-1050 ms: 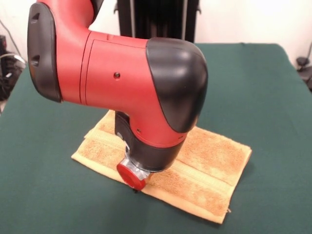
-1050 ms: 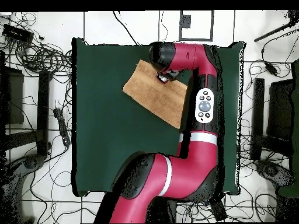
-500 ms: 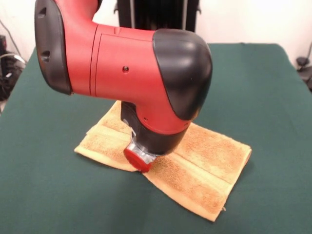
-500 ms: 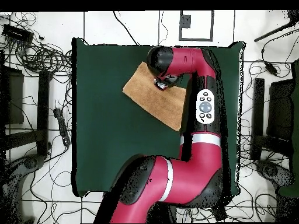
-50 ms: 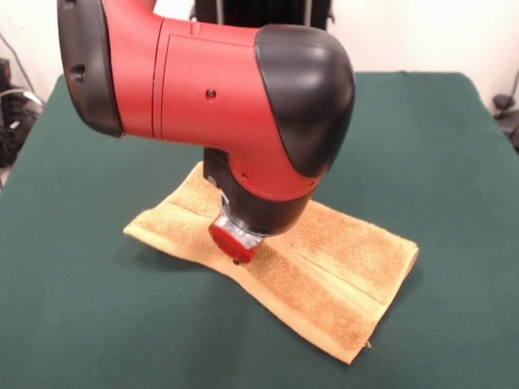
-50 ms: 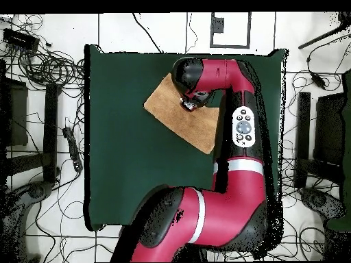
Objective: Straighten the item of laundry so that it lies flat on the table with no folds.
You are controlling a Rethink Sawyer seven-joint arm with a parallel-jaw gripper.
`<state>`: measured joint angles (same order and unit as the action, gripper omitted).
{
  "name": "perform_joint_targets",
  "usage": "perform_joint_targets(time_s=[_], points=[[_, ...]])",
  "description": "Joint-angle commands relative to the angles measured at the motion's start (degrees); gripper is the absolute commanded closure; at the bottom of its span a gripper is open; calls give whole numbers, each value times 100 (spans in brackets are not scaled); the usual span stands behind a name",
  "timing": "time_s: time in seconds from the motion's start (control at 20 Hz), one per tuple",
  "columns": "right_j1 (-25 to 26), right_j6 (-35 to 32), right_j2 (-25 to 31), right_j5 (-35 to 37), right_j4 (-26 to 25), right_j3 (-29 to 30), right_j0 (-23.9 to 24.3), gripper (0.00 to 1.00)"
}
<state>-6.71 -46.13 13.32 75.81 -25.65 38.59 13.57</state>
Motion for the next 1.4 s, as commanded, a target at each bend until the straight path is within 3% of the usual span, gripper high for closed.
perform_joint_targets(time_s=[0.05, 1.0, 1.4], points=[[-105, -982, 24, -269, 244, 1330, -59, 100], [93, -766, 328, -1118, 381, 698, -86, 100], [155, -646, 323, -1667, 447, 937, 84, 100]])
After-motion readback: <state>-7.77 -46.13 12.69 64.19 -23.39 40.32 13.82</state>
